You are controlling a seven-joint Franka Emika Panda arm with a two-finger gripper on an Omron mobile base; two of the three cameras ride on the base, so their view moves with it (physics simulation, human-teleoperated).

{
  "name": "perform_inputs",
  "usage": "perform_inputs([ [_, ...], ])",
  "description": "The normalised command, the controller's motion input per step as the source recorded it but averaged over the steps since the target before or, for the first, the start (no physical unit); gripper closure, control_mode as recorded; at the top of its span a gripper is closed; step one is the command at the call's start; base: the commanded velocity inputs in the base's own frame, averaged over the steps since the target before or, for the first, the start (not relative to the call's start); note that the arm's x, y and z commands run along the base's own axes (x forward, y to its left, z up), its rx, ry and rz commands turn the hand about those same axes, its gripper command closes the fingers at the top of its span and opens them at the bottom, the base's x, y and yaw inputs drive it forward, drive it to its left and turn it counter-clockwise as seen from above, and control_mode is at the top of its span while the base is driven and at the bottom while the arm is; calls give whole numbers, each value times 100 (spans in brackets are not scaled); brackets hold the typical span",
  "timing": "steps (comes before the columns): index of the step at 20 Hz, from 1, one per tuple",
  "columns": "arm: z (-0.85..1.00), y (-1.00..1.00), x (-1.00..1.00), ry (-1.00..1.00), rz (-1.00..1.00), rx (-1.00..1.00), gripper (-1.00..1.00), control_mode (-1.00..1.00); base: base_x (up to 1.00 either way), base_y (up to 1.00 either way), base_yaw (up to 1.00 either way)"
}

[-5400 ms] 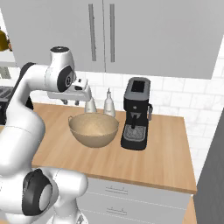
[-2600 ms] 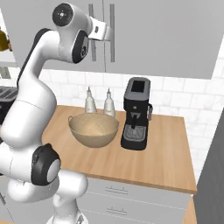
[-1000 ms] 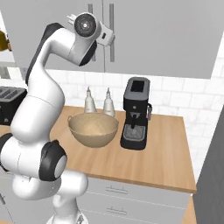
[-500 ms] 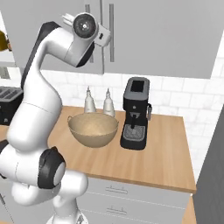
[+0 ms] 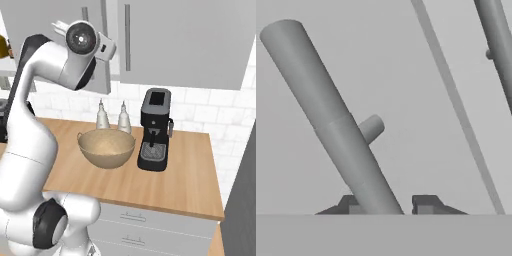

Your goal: Open the cabinet, pick up the bread from the cabinet and place it in the basket. Then move the basket to the dining counter.

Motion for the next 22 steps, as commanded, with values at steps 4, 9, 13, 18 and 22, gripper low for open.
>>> perform_inputs([
  [4,41,33,-100,1,0,-16,100,-100,0,0,0],
  [9,26,62,-100,6,7,-23,100,-100,0,0,0],
  [13,8,76,-100,4,7,-13,100,-100,0,0,0],
  [18,0,95,-100,3,3,-4,100,-100,0,0,0],
  [22,-6,83,-94,0,0,0,100,-100,0,0,0],
])
